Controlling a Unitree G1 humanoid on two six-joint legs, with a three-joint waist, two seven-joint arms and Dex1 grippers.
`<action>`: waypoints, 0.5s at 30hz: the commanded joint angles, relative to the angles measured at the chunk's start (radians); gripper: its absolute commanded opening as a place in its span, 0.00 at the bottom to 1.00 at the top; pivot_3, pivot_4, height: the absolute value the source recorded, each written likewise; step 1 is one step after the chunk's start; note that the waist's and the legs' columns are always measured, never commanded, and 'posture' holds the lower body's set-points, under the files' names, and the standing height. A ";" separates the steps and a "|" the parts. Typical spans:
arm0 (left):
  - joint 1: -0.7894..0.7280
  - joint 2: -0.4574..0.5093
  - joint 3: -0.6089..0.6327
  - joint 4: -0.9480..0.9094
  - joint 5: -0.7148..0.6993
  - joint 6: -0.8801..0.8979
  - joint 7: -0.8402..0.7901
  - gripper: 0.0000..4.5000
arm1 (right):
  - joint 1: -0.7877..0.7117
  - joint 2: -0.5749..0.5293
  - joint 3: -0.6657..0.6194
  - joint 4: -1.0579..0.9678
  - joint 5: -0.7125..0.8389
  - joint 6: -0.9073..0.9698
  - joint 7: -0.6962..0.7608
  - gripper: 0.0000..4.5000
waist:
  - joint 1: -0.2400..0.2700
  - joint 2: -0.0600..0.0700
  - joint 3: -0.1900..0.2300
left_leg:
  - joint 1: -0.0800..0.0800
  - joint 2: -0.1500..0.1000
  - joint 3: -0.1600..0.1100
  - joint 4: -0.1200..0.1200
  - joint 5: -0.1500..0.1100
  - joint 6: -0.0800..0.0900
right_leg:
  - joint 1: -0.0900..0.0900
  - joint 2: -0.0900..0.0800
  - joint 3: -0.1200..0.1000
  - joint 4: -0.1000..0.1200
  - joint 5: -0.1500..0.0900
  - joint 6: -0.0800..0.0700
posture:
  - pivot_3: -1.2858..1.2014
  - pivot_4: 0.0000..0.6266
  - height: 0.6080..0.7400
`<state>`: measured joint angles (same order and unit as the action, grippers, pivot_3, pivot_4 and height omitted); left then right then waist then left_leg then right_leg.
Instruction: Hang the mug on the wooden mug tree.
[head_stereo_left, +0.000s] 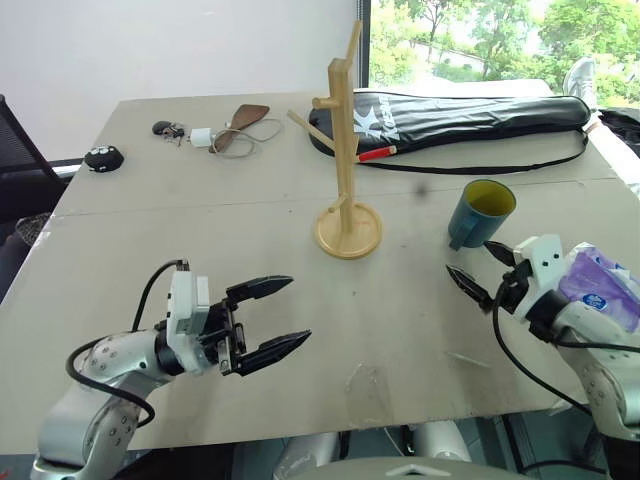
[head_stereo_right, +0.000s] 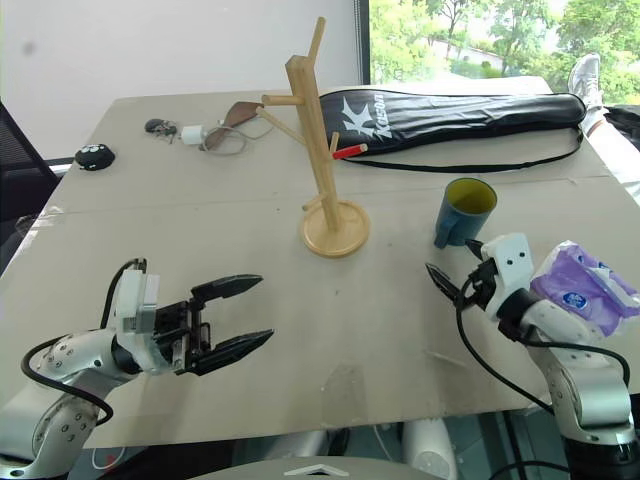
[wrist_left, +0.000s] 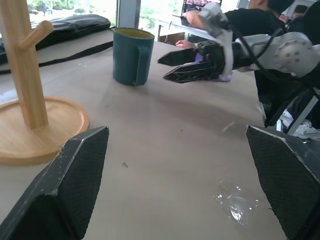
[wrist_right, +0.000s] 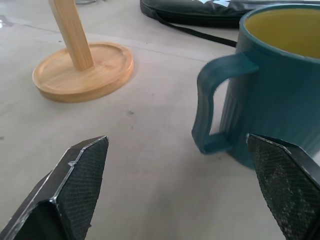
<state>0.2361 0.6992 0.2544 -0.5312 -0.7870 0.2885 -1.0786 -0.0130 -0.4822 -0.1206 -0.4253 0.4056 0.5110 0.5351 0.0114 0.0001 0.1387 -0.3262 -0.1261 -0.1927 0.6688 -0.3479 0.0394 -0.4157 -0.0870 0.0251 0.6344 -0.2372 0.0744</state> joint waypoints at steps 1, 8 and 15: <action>-0.010 0.017 0.021 -0.071 -0.033 0.024 0.025 1.00 | -0.052 0.005 0.025 0.035 -0.008 -0.021 0.013 0.99 | 0.001 0.000 0.000 | 0.000 0.000 0.000 0.000 0.000 0.000 | 0.000 0.000 0.000 0.000 0.000 0.000 | 0.52 0.24 1.00; -0.005 0.021 0.038 -0.092 -0.050 0.048 0.037 1.00 | -0.120 0.020 0.049 0.133 -0.021 -0.046 0.028 0.99 | 0.001 0.000 0.000 | -0.001 0.000 0.000 -0.001 0.000 0.000 | -0.001 0.000 0.000 -0.002 0.000 0.000 | 0.52 0.24 1.00; 0.020 0.018 0.057 -0.095 -0.049 0.043 0.035 1.00 | -0.143 0.031 0.051 0.187 -0.024 -0.078 0.037 0.87 | 0.001 0.000 0.000 | -0.001 0.000 0.000 -0.001 0.000 0.000 | -0.001 0.000 0.000 -0.001 0.000 0.000 | 0.52 0.24 1.00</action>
<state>0.2503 0.7098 0.2831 -0.5873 -0.8208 0.3415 -1.0431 -0.1413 -0.4556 -0.0560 -0.2378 0.3798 0.4620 0.5630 0.0126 0.0004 0.1388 -0.3269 -0.1262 -0.1928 0.6682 -0.3479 0.0395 -0.4164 -0.0869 0.0248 0.6329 -0.2372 0.0744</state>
